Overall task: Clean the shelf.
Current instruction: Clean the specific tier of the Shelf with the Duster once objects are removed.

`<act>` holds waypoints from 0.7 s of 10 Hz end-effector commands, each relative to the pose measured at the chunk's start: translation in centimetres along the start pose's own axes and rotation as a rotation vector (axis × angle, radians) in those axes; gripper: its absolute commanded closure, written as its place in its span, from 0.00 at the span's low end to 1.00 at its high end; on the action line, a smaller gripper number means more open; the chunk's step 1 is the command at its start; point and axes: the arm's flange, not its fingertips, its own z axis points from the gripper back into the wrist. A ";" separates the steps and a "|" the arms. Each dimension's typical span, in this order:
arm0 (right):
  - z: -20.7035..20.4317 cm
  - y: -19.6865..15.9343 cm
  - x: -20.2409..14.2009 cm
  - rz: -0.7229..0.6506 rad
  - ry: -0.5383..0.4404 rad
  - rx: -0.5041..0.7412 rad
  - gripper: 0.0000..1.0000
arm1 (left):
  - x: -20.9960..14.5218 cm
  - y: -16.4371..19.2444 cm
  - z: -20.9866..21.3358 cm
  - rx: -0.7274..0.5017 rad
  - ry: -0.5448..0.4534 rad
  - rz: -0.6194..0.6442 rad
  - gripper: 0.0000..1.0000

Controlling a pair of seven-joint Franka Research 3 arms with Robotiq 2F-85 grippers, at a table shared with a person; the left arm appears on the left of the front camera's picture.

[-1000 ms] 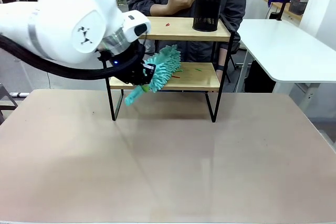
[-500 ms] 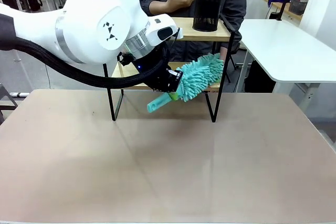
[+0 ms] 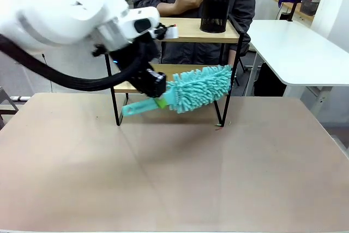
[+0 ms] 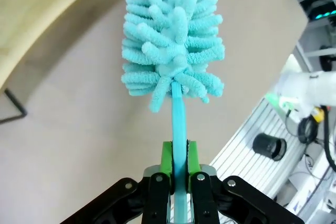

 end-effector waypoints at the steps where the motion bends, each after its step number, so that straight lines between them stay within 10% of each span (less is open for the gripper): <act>1: 0.0 0.1 0.3 0.027 -0.012 0.021 0.00 | -5.1 0.3 2.7 0.011 -0.053 0.024 0.88; 7: 0.0 0.1 0.3 0.027 -0.012 0.021 0.00 | -22.3 1.3 15.2 0.023 -0.188 0.116 0.88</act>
